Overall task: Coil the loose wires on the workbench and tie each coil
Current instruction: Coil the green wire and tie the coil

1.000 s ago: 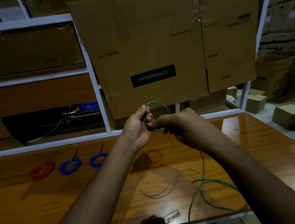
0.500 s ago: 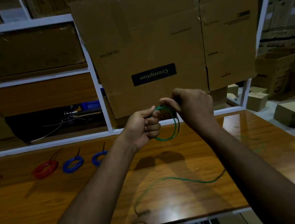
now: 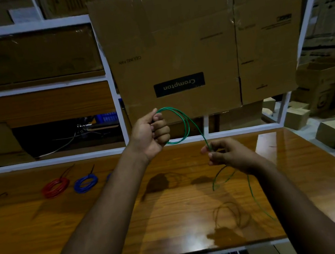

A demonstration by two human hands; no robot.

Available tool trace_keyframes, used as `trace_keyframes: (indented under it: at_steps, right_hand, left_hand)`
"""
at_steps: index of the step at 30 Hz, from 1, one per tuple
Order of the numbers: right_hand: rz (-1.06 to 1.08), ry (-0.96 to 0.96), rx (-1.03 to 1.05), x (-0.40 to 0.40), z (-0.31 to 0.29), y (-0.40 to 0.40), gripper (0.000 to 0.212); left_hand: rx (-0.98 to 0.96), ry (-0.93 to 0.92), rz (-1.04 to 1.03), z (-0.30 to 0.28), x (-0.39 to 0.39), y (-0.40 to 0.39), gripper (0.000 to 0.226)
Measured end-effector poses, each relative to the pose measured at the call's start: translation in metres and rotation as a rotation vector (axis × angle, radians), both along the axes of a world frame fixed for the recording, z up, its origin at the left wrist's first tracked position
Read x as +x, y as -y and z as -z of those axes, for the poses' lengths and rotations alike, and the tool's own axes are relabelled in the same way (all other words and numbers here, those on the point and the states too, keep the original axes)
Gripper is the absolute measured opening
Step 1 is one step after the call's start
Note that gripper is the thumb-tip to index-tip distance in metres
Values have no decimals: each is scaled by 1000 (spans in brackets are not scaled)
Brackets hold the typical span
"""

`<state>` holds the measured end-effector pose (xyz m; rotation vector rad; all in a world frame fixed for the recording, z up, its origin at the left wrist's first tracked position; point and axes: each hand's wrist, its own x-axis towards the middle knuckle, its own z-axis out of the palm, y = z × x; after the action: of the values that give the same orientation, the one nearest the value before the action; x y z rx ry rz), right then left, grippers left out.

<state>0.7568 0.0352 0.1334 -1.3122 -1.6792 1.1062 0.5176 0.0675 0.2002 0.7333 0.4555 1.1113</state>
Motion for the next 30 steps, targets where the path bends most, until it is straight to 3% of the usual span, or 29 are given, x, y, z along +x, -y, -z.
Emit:
trace_keyframes:
  at_steps: [3,6,8,10,13,15,22,27,30]
  right_hand:
    - [414,66,184,-19,10,1,9]
    - [559,328,360,-37,13,11,15]
    - [523,535,445,-49,6,22,17]
    - [380,638,479,-59,-11,34,3]
    - [92,696,479,-64,-35,43,37]
    - [33,777,604,-65,-47,45,51]
    - [-14,722,1148,-68,-74,36,20]
    - [136,554,1225,-73,-74,24,10]
    - [241,554,1187,-72,-77,20,30]
  left_hand:
    - [7,13,-24,0,4,-1,41]
    - [29,-12,-58,0,8,-1,41]
    - [47,-36,-87,-1,10,-2,40]
    - [62,-56,-116,-2,11,-3,40]
    - [82,-83,-142,-1,10,-4,40]
    - [87,-97,-148,0,9,-4,39]
    - [183,-258,-206,1,18,8,37]
    - [287,-415,-232,-1,24,18,29]
    - [381,-560,-245,1,21,17,31]
